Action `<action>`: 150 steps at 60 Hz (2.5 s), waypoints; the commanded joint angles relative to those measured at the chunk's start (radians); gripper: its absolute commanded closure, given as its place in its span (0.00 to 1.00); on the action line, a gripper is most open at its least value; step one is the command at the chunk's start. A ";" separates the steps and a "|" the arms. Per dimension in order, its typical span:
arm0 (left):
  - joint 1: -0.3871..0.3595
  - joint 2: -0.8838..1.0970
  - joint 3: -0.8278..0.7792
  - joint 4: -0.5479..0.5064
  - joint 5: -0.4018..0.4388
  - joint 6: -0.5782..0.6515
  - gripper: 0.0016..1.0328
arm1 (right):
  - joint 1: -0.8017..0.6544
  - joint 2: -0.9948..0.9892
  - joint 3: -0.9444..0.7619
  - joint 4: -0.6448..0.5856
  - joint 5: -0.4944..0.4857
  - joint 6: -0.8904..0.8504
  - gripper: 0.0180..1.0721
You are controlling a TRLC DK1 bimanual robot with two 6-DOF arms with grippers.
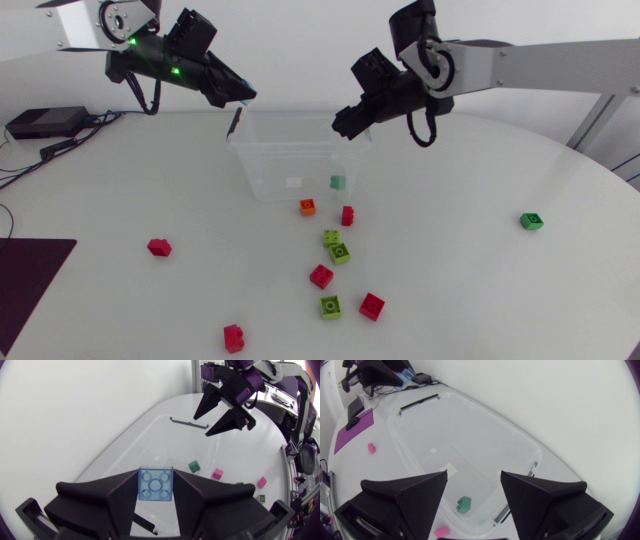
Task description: Pick up the duplo bricks and place them in the container
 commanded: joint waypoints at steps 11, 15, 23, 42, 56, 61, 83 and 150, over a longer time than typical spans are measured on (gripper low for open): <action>-0.051 0.075 0.020 0.076 -0.042 -0.046 0.24 | -0.053 -0.207 -0.187 0.007 0.007 -0.015 0.18; -0.057 0.078 0.015 0.087 -0.046 -0.042 0.15 | -0.075 -0.259 -0.238 0.004 0.003 -0.022 0.18; -0.054 0.061 0.006 0.069 -0.062 -0.052 0.10 | -0.132 -0.371 -0.339 -0.006 -0.003 -0.027 0.18; 0.118 -0.139 -0.183 -0.178 -0.086 0.277 0.08 | -0.262 -0.582 -0.568 -0.016 -0.007 -0.099 0.17; 0.244 -0.243 -0.399 -0.306 -0.129 0.636 0.08 | -0.360 -0.664 -0.673 -0.015 -0.017 -0.108 0.17; 0.278 -0.247 -0.471 -0.312 -0.181 0.744 0.08 | -0.386 -0.691 -0.703 -0.018 -0.017 -0.110 0.17; 0.362 -0.178 -0.627 -0.332 -0.339 1.019 0.08 | -0.534 -0.741 -0.801 -0.023 -0.017 -0.110 0.17; 0.331 -0.030 -0.723 -0.138 -0.433 1.041 0.68 | -0.903 -0.433 -0.837 0.158 -0.023 -0.104 0.17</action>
